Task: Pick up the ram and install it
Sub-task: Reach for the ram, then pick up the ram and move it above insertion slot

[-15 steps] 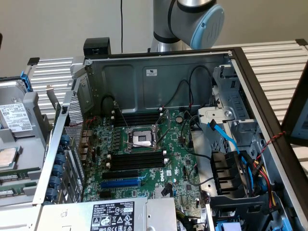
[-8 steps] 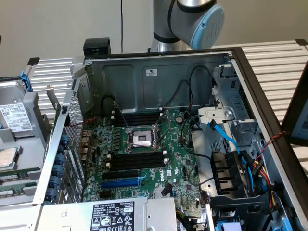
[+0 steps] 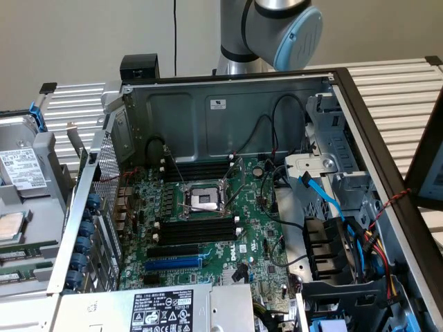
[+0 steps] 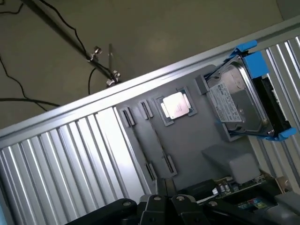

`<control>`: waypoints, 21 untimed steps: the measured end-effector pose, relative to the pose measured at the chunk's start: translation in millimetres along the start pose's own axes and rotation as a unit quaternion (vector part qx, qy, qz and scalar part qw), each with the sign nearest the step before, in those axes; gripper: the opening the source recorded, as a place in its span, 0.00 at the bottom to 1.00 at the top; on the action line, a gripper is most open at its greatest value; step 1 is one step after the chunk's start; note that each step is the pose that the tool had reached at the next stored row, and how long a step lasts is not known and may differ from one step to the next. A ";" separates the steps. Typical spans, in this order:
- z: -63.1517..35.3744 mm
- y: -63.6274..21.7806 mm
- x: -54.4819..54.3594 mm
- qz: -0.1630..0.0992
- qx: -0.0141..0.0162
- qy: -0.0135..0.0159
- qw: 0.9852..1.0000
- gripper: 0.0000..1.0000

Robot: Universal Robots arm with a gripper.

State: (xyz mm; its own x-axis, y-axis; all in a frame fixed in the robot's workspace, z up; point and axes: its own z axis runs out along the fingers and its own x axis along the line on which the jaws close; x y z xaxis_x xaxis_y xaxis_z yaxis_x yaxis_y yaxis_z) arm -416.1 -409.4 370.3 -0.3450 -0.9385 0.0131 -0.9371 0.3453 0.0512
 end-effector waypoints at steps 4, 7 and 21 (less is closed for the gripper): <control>0.4 0.1 0.0 -0.036 0.000 0.002 0.999 0.11; 0.9 0.0 0.0 -0.064 0.001 0.003 0.998 0.11; 3.7 0.2 0.1 -0.110 0.001 0.006 0.994 0.11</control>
State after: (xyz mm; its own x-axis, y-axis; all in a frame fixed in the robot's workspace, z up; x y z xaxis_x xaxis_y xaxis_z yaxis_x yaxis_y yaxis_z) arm -416.5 -409.4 366.6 -0.1316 -0.9912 0.0135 -0.9899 0.1321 0.0512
